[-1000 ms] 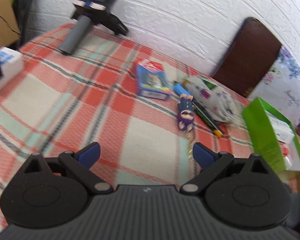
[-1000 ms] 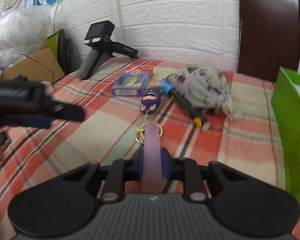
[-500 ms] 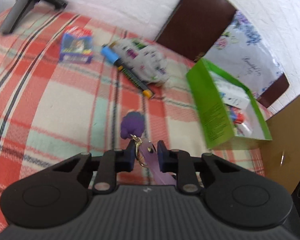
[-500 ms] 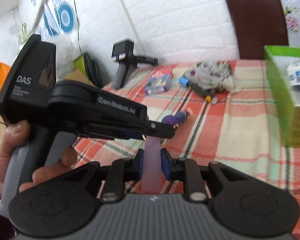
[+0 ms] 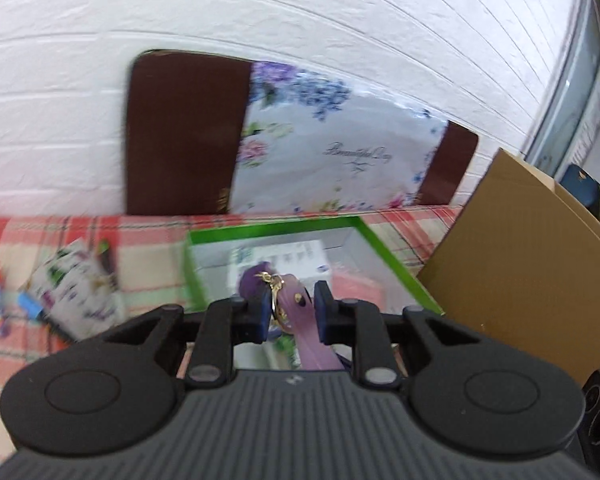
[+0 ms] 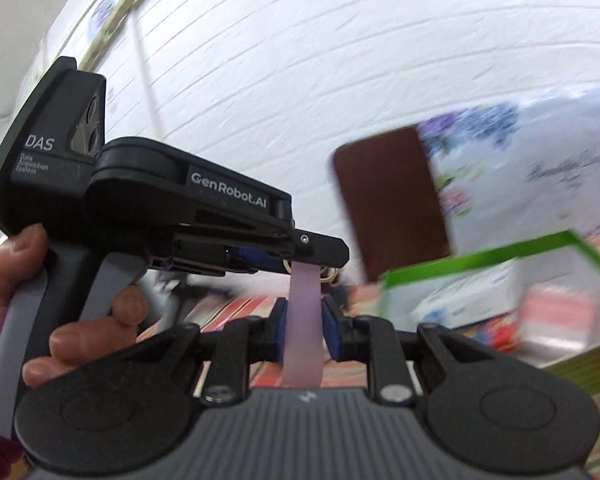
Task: Organize objects
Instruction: 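Carry the keychain strap into the green box and release it, then move the right tool back to the table toward the tiger card box, then grasp the tiger-picture card box with the right tool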
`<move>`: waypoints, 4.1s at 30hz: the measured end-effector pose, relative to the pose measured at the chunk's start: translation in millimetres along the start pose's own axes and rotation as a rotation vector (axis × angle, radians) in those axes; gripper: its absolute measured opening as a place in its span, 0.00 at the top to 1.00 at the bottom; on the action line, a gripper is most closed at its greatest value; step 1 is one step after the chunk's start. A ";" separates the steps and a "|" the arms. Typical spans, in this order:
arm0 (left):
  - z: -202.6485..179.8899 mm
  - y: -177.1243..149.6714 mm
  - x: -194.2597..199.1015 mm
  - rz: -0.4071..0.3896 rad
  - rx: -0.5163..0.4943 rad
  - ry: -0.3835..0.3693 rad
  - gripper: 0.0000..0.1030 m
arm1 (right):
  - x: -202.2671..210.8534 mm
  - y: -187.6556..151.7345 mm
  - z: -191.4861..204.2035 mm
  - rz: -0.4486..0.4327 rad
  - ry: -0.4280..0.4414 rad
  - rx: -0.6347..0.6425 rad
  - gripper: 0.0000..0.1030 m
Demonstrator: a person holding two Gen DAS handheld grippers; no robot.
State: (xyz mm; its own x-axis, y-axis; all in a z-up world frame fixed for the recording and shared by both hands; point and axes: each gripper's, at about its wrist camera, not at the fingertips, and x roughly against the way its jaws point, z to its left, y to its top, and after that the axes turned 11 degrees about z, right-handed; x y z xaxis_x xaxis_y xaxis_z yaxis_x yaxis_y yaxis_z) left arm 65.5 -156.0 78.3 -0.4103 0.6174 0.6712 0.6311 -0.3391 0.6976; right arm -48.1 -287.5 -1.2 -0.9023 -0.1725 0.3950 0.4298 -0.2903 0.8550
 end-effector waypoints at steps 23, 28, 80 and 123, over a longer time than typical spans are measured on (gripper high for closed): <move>1.4 -3.6 -53.0 0.060 0.006 0.281 0.69 | -8.0 -16.1 -81.7 -0.010 -0.299 -0.125 0.50; -0.5 -24.3 -36.4 0.058 -0.040 0.360 0.68 | 8.2 -16.6 -72.5 -0.011 -0.289 -0.127 0.50; 254.3 -182.8 48.6 -0.260 0.520 0.602 0.33 | -334.3 -27.2 164.5 0.498 0.012 0.385 0.32; 62.7 -89.1 19.8 0.015 0.191 0.114 0.66 | -41.5 -67.1 61.7 0.165 -0.146 0.328 0.40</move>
State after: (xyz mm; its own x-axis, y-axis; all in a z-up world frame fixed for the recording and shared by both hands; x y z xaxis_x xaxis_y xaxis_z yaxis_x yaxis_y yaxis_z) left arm 42.4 -69.0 13.7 -0.4649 0.5250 0.7129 0.7467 -0.2001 0.6343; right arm -41.6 -202.8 -54.3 -0.8272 -0.0496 0.5597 0.5576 0.0507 0.8285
